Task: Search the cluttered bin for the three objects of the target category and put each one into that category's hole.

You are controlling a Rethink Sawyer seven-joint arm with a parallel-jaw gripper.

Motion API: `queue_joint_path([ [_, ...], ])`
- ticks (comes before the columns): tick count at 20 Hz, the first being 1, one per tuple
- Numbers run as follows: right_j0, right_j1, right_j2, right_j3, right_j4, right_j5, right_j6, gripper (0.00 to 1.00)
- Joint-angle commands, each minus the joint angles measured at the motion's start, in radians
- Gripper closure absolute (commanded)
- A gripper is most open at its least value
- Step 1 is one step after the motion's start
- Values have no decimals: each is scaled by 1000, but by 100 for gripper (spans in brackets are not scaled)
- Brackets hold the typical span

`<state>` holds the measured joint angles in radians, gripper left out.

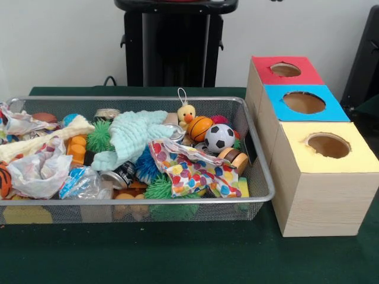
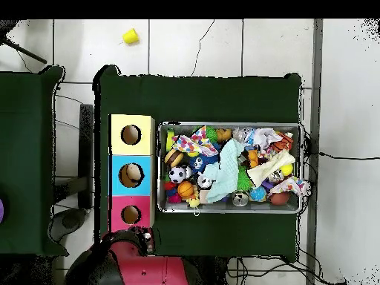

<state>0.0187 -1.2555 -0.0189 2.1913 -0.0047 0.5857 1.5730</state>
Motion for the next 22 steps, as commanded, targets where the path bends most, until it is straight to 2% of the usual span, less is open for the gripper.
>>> queue_joint_path([
  [1,-15,-21,-6,-57,6,153,149,100],
  [5,-59,19,28,-56,39,99,114,100],
  [9,-58,87,46,-105,26,74,140,100],
  [12,-47,83,41,-129,18,112,153,100],
  [22,-46,54,30,-113,25,129,131,100],
])
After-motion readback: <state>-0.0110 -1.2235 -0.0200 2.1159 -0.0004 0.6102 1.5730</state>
